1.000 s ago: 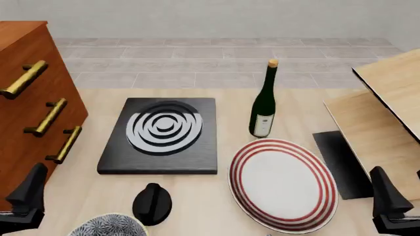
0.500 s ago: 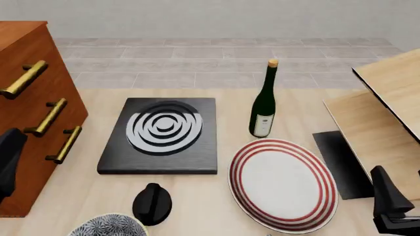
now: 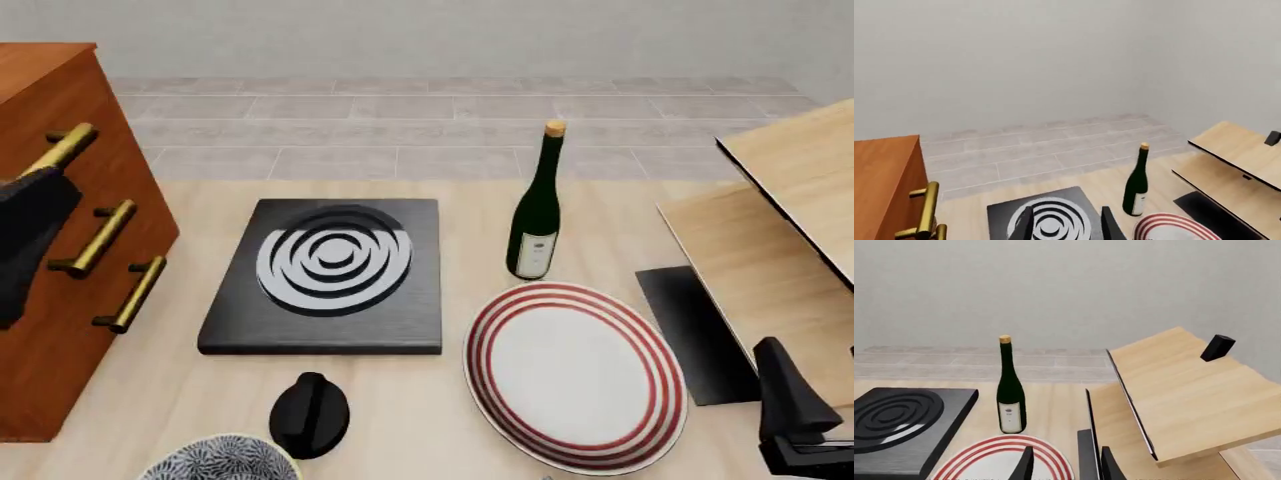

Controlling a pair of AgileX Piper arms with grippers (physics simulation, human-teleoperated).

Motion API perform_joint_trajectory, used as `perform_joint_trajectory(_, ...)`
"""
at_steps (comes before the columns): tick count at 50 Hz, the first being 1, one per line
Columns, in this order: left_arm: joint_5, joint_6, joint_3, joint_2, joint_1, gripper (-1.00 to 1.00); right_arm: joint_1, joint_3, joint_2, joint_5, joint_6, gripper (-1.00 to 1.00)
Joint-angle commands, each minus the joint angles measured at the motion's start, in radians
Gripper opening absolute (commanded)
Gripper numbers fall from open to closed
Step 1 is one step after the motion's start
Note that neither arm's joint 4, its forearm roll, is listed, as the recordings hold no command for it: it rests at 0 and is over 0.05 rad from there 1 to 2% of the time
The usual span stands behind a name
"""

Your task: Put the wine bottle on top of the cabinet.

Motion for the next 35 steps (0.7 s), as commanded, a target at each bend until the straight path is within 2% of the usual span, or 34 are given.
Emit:
perform_joint_trajectory(1, -0.064, 0.022, -0.052, 0.144, -0.128, 1.0, 0.001, 0.0, -0.001, -0.01, -0.007, 1.0)
perform_joint_trajectory(5, -0.066, 0.027, -0.085, 0.199, -0.167, 1.0, -0.001, 0.001, 0.003, 0.01, 0.01, 1.0)
perform_joint_trajectory(7, -0.057, 0.008, -0.117, 0.219, -0.157, 1.0, 0.0, 0.001, 0.0, -0.001, 0.0, 1.0)
perform_joint_trajectory(10, -0.061, 0.019, -0.135, 0.242, -0.181, 1.0, 0.001, 0.001, -0.001, -0.009, -0.006, 1.0)
perform_joint_trajectory(12, -0.06, 0.009, -0.159, 0.27, -0.193, 1.0, -0.001, 0.001, 0.001, 0.009, 0.007, 1.0)
perform_joint_trajectory(17, -0.075, -0.049, -0.211, 0.354, -0.264, 1.0, 0.001, 0.0, 0.0, -0.005, -0.003, 1.0)
perform_joint_trajectory(26, -0.117, -0.056, -0.253, 0.471, -0.332, 1.0, 0.0, 0.001, 0.002, 0.007, 0.007, 1.0)
perform_joint_trajectory(29, -0.144, -0.045, -0.263, 0.527, -0.351, 1.0, 0.001, 0.0, -0.001, -0.009, -0.006, 1.0)
perform_joint_trajectory(35, -0.156, -0.035, -0.321, 0.597, -0.357, 1.0, 0.0, 0.0, 0.0, 0.004, 0.003, 1.0)
